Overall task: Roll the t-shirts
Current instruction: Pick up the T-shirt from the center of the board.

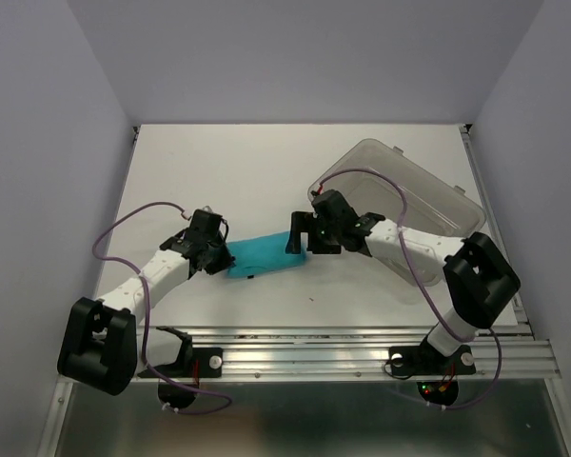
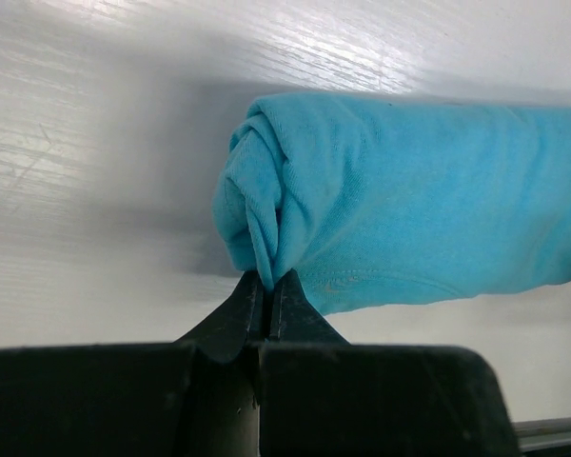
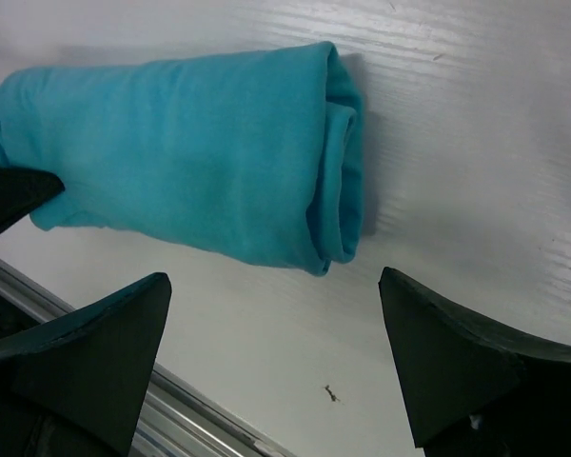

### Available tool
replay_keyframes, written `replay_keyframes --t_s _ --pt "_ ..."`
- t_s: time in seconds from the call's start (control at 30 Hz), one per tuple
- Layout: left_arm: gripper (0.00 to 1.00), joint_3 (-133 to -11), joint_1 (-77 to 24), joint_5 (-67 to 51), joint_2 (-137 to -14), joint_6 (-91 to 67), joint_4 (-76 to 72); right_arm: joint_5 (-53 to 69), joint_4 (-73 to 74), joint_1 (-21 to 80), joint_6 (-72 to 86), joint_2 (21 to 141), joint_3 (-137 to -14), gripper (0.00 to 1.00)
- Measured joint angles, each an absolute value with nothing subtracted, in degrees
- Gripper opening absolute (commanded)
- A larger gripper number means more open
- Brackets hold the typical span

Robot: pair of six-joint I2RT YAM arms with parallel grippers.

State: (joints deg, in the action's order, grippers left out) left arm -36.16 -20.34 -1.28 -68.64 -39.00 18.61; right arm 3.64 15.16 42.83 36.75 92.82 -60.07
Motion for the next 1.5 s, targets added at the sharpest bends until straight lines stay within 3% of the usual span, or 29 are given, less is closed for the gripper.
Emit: replay_keyframes --t_s 0.3,0.8,0.9,1.03,1.27,1.5 --pt "0.00 -36.16 -20.14 0.91 -66.28 -38.52 19.16 -0.43 9.89 42.81 43.00 98.80 -60.07 0.95" --pt "0.00 -36.16 -20.14 0.97 -66.24 -38.33 19.18 1.52 5.87 44.38 46.44 103.09 -60.38 0.76" --pt "0.00 -36.16 -20.14 0.99 -66.24 -38.33 19.18 1.91 5.30 44.93 46.76 103.66 -60.45 0.69" --pt "0.00 -36.16 -20.14 1.06 -66.24 -38.30 19.18 2.00 5.30 45.39 46.96 104.31 -60.64 0.51" --pt "0.00 -36.16 -20.12 1.19 -66.24 -38.33 19.16 1.89 4.60 45.52 47.53 104.99 -61.14 0.03" --pt "0.00 -38.41 -20.12 0.95 -67.18 -38.06 20.45 0.60 5.10 45.65 46.70 104.68 -61.58 0.01"
